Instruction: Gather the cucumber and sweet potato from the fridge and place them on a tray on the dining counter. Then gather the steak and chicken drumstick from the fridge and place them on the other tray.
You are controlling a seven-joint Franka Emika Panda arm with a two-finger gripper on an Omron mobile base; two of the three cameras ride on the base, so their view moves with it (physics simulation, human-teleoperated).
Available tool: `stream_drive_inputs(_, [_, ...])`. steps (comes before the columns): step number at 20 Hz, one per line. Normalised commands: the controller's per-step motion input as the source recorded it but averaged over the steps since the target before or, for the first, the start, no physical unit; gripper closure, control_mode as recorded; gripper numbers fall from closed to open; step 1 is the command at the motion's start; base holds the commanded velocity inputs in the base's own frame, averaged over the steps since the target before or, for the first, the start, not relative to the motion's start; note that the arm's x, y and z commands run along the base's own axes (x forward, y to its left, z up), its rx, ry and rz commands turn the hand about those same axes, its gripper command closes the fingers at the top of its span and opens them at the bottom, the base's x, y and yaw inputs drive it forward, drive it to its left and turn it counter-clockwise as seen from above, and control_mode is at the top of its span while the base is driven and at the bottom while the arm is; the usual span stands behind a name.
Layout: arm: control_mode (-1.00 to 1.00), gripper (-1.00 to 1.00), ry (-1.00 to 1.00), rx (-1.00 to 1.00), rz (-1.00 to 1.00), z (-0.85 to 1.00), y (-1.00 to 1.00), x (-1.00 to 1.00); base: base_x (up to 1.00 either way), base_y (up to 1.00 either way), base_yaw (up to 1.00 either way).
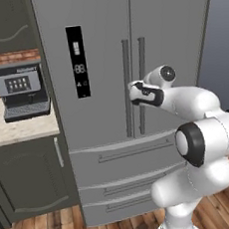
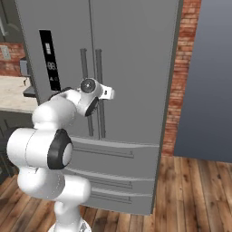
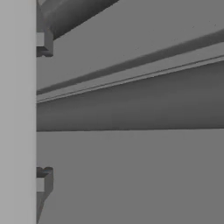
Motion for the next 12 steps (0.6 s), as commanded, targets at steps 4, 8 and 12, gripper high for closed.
stream_drive_inputs(4, [-1.00,-1.00,-0.08,0.00,0.00,-0.21,-0.08,0.54,0.00,0.00,0.00])
stream_drive_inputs(8, [-1.00,-1.00,-0.10,0.00,0.00,-0.28,-0.09,0.52,0.00,0.00,0.00])
stream_drive_inputs(12, [-1.00,-1.00,-0.08,0.00,0.00,-0.31,-0.10,0.58,0.00,0.00,0.00])
